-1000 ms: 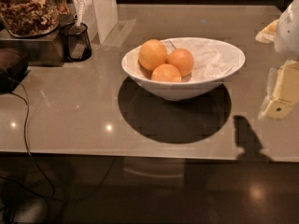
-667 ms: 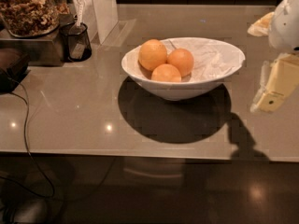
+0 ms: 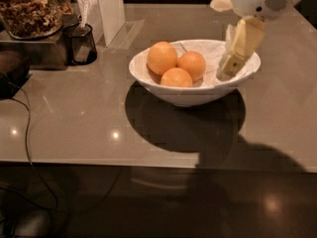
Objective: Pick orange from white bowl
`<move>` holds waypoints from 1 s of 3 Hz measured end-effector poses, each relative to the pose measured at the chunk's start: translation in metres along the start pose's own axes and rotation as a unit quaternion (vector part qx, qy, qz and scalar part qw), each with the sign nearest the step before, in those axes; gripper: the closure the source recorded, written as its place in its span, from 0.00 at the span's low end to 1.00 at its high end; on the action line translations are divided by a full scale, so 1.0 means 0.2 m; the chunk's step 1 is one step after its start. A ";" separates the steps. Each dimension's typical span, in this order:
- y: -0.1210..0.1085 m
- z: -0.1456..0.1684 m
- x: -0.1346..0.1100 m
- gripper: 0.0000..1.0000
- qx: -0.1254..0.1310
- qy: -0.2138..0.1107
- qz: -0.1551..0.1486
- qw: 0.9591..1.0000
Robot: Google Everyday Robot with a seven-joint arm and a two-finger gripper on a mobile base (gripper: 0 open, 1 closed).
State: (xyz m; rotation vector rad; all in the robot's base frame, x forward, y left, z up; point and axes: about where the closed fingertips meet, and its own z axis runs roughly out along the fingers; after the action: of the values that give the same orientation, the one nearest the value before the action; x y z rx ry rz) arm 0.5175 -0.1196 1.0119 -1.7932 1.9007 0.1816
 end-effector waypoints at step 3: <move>-0.21 0.15 -0.24 0.00 -0.009 -0.080 0.022 0.996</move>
Offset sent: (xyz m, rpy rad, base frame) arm 0.0319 0.0404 0.0070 0.0547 0.0296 0.0548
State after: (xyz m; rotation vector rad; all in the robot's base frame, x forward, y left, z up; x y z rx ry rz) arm 0.5649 -0.0689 1.0188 -1.6956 1.8297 0.3484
